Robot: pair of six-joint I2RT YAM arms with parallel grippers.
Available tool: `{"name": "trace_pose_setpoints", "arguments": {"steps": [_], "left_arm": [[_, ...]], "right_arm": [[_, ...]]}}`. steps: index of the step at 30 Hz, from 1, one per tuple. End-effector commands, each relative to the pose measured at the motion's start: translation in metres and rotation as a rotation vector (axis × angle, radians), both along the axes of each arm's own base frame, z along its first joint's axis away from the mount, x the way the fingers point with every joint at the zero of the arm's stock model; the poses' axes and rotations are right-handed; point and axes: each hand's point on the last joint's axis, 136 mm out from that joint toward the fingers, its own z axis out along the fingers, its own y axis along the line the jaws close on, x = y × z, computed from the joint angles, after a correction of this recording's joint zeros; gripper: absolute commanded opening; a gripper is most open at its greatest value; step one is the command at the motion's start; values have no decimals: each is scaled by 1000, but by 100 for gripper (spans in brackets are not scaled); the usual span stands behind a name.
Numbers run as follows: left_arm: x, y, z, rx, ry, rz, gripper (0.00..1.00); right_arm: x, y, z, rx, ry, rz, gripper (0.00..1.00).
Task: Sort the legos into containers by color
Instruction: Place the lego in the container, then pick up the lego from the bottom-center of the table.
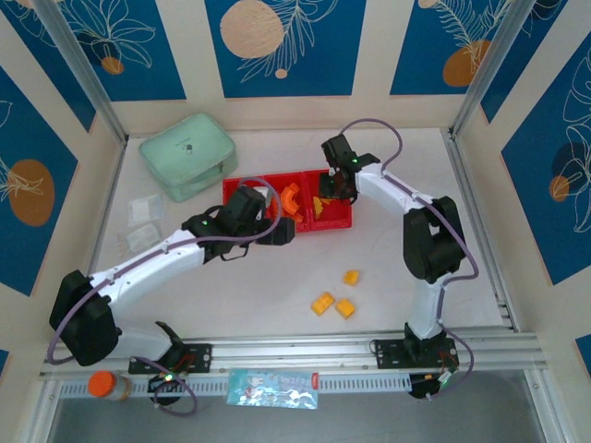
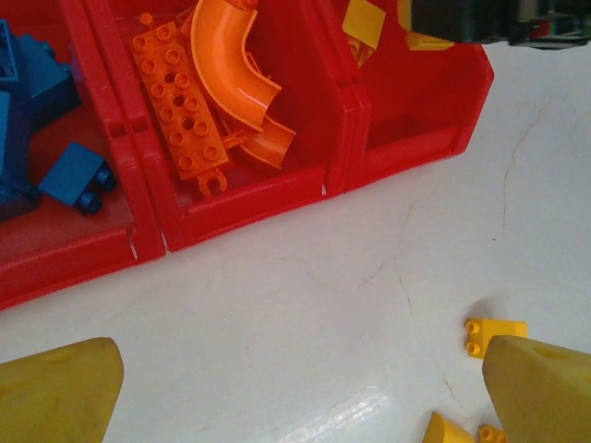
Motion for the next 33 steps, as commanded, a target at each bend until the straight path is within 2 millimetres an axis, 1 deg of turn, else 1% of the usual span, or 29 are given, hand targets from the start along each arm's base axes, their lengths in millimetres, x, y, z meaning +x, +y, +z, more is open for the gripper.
{"name": "trace_pose_setpoints", "arguments": {"steps": [1, 4, 6, 8, 12, 15, 20, 24, 29, 33], "left_arm": [[5, 4, 1, 24, 1, 5, 99], [4, 4, 0, 24, 9, 1, 99], [3, 5, 1, 26, 9, 3, 99], [3, 7, 2, 28, 7, 3, 99], [0, 8, 4, 20, 11, -1, 99], [-5, 4, 5, -11, 18, -15, 99], [-14, 2, -1, -38, 45, -35, 99], [-22, 0, -9, -54, 65, -42, 99], [-31, -6, -17, -76, 79, -50, 99], [-38, -14, -25, -89, 87, -55, 99]], "right_arm": [[4, 2, 4, -1, 13, 29, 42], [5, 3, 15, 8, -7, 35, 47], [1, 3, 25, 20, -27, 38, 52], [-4, 1, 33, 33, -38, 41, 53], [-27, 1, 47, 77, -50, 55, 55], [-50, -2, 47, 91, -33, 57, 57], [-90, -16, 36, 82, 12, 47, 62], [-125, -30, 19, 80, 69, 17, 67], [-155, -43, 1, 66, 134, -24, 74], [-176, -44, -18, 110, 172, -56, 79]]}}
